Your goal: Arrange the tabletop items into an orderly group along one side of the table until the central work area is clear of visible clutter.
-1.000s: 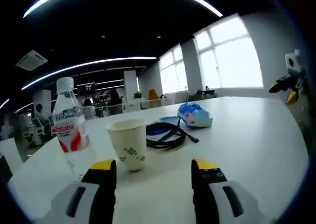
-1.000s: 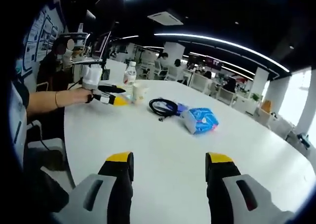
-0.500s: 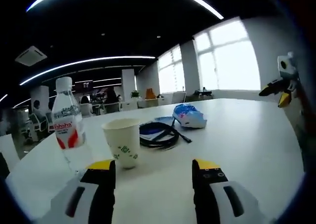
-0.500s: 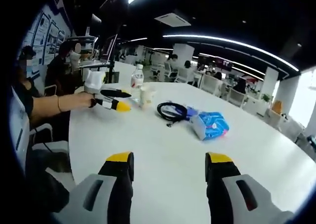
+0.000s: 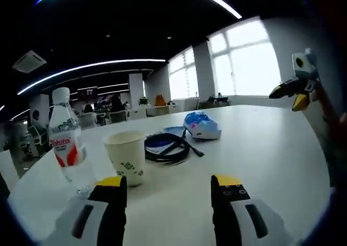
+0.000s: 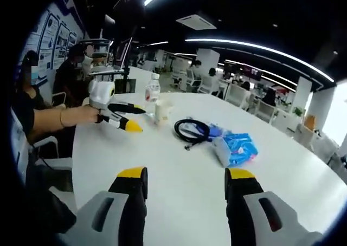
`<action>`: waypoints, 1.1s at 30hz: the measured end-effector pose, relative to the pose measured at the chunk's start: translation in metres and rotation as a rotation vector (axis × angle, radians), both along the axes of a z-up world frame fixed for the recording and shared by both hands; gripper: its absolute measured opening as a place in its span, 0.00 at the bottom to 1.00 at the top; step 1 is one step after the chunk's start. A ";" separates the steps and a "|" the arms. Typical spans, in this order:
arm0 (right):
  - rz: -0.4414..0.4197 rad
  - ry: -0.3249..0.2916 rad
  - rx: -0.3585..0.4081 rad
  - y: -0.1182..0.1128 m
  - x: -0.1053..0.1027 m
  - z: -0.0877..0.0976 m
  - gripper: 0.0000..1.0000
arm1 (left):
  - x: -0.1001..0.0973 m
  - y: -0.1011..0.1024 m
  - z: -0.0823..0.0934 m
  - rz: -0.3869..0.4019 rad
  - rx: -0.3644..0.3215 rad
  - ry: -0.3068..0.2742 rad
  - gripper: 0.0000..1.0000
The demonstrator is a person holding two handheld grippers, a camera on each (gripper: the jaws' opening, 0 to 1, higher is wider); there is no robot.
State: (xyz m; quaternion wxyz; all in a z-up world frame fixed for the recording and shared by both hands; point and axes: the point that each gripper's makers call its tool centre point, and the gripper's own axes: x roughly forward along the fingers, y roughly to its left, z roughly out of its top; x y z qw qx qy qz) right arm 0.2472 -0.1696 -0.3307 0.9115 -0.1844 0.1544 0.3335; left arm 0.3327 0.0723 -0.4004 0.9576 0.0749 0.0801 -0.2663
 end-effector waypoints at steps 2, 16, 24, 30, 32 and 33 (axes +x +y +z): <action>0.002 0.001 -0.002 0.001 0.003 0.001 0.54 | -0.001 -0.003 0.000 -0.005 -0.005 -0.001 0.62; 0.017 0.018 0.051 0.032 0.043 0.002 0.54 | -0.001 -0.027 0.000 -0.040 0.000 0.018 0.62; 0.003 0.028 0.053 0.037 0.062 0.001 0.50 | 0.002 -0.041 0.000 -0.052 0.010 0.024 0.62; 0.013 0.041 0.052 0.046 0.074 0.003 0.50 | 0.009 -0.052 0.001 -0.060 0.042 0.026 0.62; 0.013 0.049 0.059 0.050 0.077 0.002 0.50 | 0.011 -0.056 0.003 -0.070 0.053 0.012 0.62; 0.015 0.053 0.061 0.052 0.077 0.001 0.50 | 0.012 -0.058 0.003 -0.073 0.059 0.007 0.62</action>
